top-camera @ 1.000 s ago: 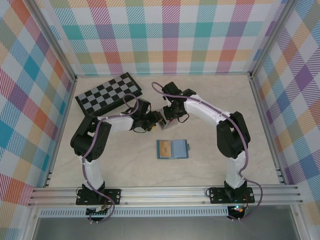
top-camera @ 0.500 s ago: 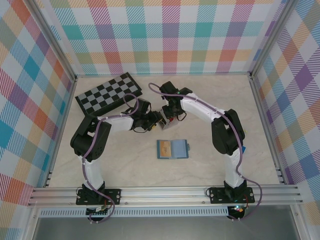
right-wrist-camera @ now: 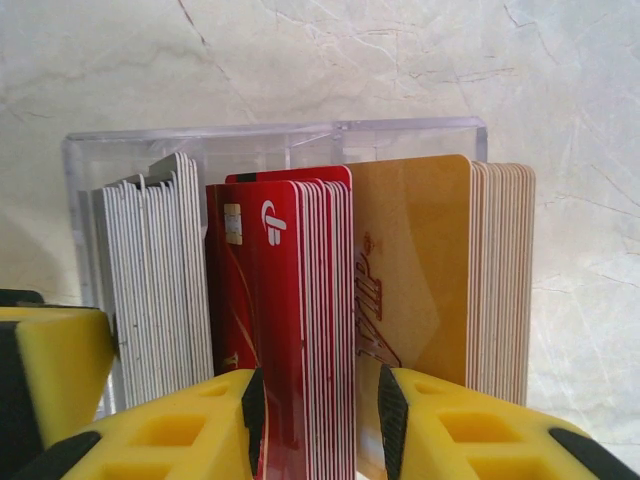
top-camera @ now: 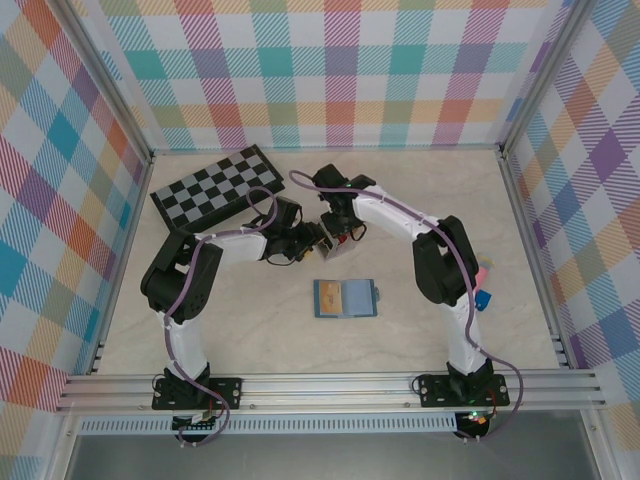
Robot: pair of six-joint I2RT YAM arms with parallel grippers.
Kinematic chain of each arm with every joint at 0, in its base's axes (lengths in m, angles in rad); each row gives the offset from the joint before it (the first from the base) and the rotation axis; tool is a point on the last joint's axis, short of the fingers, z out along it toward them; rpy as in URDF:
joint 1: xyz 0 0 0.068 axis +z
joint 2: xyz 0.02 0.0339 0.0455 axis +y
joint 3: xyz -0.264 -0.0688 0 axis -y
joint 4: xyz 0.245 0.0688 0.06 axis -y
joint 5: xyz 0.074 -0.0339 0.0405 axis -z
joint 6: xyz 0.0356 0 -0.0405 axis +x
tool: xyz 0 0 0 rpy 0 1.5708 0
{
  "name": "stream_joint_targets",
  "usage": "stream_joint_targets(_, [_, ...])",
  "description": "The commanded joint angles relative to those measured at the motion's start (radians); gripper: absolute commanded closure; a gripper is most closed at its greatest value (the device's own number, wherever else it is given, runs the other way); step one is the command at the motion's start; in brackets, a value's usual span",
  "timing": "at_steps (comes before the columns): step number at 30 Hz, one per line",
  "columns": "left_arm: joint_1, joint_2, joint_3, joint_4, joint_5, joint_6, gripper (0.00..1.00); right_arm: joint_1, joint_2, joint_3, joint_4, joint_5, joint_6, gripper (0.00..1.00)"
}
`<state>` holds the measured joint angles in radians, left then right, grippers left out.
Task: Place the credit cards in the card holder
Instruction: Pick up the credit card from the storage box.
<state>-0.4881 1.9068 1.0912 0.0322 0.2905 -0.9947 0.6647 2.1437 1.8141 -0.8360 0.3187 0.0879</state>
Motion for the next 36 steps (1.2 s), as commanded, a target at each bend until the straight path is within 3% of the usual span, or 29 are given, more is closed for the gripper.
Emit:
stream_joint_targets(1, [0.010, 0.029, -0.022, -0.095, -0.037, 0.019, 0.52, 0.017, 0.023, 0.023, -0.030, 0.104, -0.035, 0.63])
stream_joint_targets(10, [0.010, 0.028, -0.033, -0.091, -0.044, 0.014, 0.52, 0.030, 0.019, 0.025, -0.019, 0.180, -0.072, 0.71])
stream_joint_targets(36, [0.008, 0.031, -0.031, -0.102, -0.050, 0.013, 0.53, 0.030, -0.018, 0.033, -0.027, 0.177, -0.066, 1.00])
